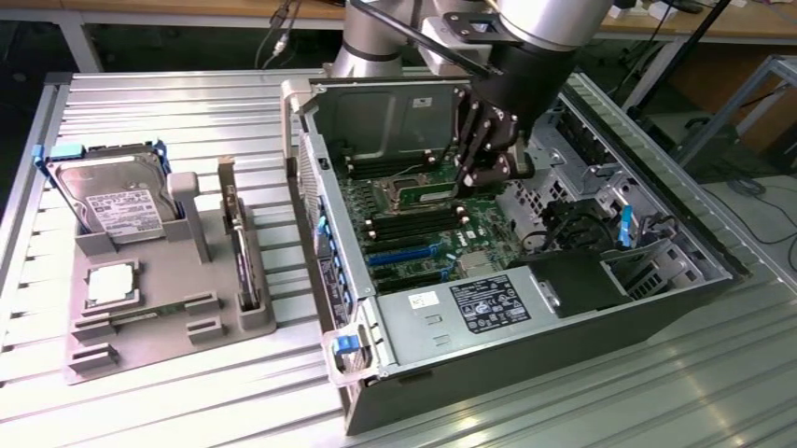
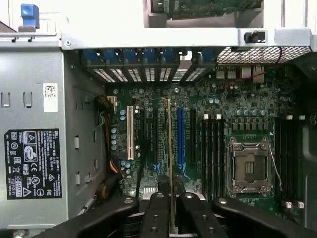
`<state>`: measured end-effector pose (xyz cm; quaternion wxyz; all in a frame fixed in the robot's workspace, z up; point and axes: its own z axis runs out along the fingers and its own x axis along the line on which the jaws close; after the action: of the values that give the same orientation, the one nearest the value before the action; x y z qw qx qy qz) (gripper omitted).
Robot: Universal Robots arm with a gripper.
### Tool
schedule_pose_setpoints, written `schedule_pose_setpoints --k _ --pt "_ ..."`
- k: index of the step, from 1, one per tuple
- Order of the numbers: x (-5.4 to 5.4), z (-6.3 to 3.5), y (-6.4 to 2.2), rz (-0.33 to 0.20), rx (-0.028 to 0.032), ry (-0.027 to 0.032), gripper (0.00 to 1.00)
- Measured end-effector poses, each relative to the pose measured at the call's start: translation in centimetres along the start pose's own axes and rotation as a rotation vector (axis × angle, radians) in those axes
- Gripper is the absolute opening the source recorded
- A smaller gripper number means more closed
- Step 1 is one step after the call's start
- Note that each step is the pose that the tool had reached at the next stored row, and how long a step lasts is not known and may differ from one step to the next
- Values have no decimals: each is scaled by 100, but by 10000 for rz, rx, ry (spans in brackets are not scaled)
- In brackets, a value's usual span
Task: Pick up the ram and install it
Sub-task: 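Pick up the ram and move it above insertion slot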
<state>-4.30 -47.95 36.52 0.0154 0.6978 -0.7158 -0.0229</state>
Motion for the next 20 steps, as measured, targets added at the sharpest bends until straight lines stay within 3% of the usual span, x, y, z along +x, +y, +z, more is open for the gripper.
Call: schedule_pose_setpoints --k 16,20 --pt "-357 12 -125 125 2 -10 14" --pt "-362 12 -126 126 2 -10 14"
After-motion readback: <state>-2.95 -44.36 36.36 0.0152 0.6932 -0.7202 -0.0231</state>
